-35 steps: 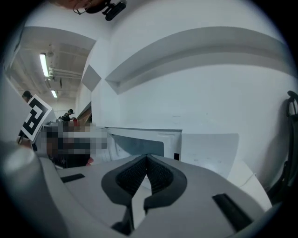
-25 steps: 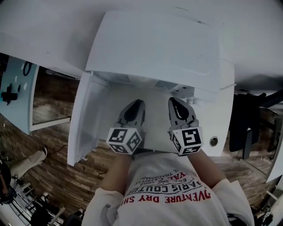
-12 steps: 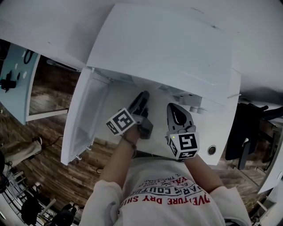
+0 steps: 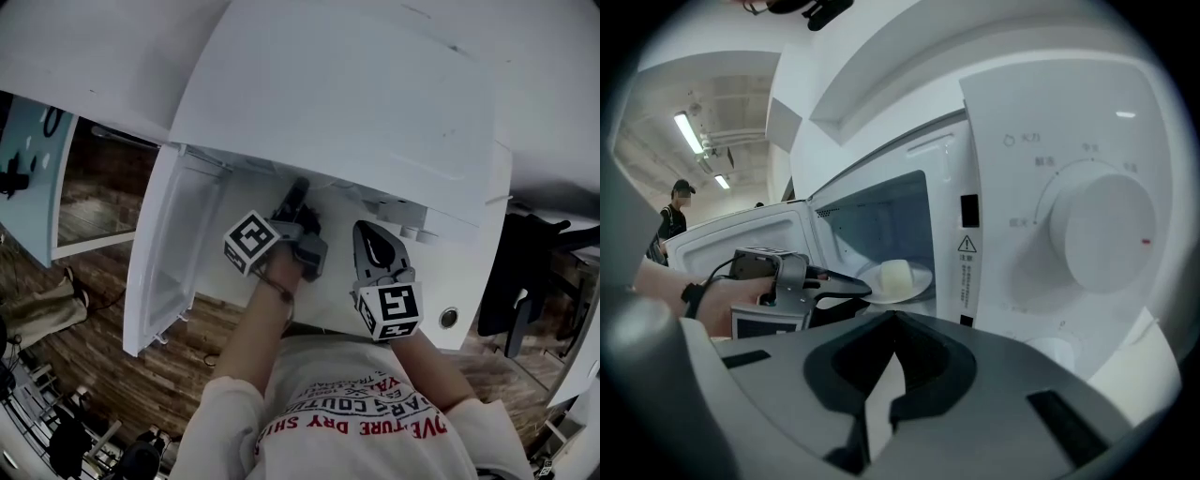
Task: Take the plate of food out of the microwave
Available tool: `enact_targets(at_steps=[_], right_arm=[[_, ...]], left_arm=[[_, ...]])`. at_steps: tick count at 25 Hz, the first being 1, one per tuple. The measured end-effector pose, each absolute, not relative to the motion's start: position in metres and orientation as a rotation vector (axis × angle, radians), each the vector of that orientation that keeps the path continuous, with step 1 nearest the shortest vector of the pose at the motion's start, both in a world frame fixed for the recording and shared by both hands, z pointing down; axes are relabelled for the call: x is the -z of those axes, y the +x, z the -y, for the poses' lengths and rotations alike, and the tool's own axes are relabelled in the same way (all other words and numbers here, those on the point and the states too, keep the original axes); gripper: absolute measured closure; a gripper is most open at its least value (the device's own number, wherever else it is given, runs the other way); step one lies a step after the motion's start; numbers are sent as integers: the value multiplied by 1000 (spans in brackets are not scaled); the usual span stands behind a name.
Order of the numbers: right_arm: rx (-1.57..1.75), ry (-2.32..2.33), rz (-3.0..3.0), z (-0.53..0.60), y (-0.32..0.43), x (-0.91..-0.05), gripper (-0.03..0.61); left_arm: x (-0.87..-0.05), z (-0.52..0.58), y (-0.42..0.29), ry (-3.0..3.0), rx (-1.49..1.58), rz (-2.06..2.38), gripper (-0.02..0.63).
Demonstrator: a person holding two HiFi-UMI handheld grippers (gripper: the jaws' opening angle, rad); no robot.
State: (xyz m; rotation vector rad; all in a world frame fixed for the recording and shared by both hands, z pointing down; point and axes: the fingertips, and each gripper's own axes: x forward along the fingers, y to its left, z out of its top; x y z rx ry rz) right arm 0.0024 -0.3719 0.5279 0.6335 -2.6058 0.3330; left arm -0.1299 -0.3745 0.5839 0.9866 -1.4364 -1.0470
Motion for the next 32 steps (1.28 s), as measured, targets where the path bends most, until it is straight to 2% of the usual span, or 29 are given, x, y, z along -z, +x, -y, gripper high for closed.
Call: enact_targets(at_steps=[2,9,32], right_arm=[[-337,640,2600,374,4,-529,575],[-346,653,2592,375,6,-531,575],[-259,712,2596,359,11,-512,575]], left_arm=[[-586,375,-131,947,1052,1435,573],[-585,374,-131,895,1115,1395,594],[-543,319,-117,1081,1083,1355,597]])
